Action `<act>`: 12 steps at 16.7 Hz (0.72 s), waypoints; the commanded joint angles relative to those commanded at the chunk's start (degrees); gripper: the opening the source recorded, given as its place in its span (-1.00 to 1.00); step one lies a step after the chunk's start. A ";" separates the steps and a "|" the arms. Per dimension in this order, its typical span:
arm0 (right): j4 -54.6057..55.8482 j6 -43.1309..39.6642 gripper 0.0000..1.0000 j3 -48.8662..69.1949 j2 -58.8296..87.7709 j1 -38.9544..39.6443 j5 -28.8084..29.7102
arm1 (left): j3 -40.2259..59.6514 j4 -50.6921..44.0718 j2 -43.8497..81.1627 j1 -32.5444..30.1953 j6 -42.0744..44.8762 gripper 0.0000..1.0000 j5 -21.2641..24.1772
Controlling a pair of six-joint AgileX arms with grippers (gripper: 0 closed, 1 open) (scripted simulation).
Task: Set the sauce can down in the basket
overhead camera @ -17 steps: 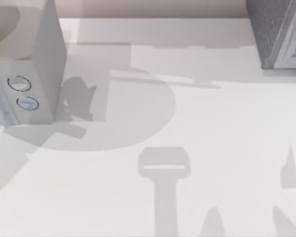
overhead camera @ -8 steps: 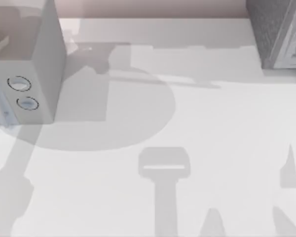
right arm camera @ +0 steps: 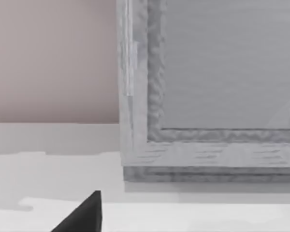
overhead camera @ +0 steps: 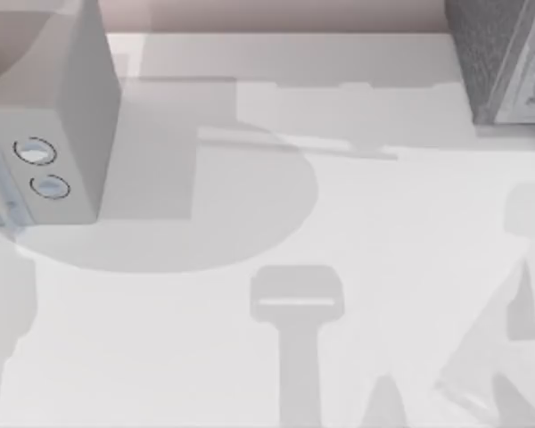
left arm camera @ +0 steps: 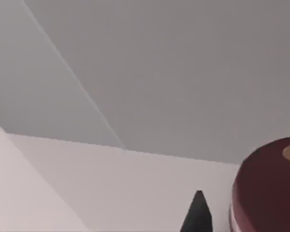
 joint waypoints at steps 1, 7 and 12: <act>0.00 0.00 1.00 0.00 0.00 0.00 0.00 | -1.33 -0.41 1.34 3.06 -0.56 -1.00 3.56; 0.00 0.00 1.00 0.00 0.00 0.00 0.00 | -9.45 -1.57 5.74 13.78 -4.05 -1.00 17.72; 0.00 0.00 1.00 0.00 0.00 0.00 0.00 | -10.00 -1.61 5.90 14.13 -4.30 -1.00 18.32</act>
